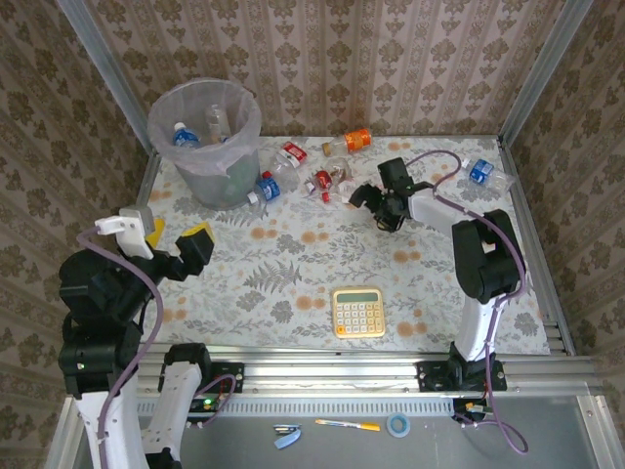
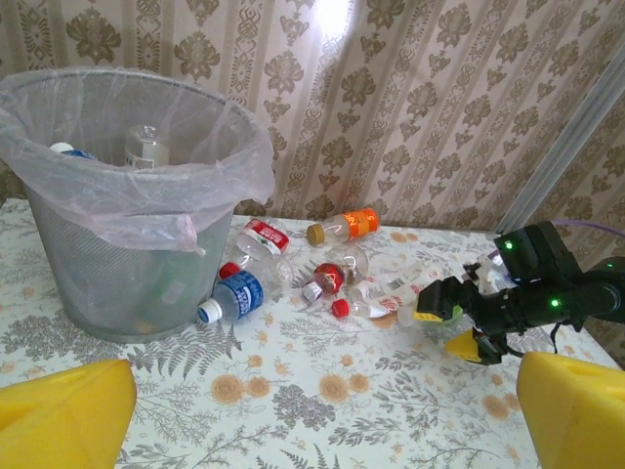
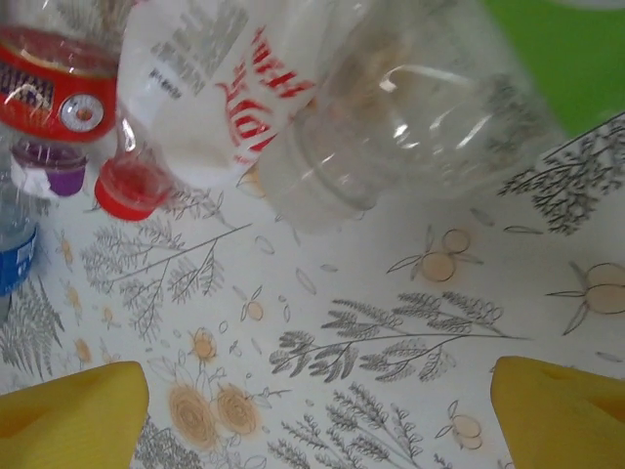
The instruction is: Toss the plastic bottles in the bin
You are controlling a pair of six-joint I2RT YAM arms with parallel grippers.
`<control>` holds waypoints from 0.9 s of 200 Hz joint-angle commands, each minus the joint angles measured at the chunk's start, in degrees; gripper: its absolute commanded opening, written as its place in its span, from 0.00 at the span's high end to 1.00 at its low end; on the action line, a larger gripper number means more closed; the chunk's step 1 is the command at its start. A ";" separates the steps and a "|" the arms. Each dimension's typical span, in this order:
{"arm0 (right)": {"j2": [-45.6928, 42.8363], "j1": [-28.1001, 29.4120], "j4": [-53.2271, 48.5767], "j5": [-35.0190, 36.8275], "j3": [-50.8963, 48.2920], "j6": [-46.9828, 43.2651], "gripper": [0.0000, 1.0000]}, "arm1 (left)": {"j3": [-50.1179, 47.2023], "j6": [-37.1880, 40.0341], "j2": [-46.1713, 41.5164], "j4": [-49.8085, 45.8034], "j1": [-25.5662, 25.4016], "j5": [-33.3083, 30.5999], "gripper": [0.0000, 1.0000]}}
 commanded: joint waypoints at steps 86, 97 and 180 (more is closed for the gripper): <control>-0.11 -8.31 -0.72 3.12 0.66 3.23 0.06 | 1.60 0.68 1.28 0.24 -0.06 -1.25 0.00; 0.92 -8.75 -0.91 2.85 1.63 3.39 0.06 | 1.77 0.70 1.37 0.02 -0.03 -1.49 0.00; 8.33 -10.56 -2.84 1.47 8.75 3.22 0.07 | 1.54 0.35 1.96 -0.12 -0.07 -2.03 0.00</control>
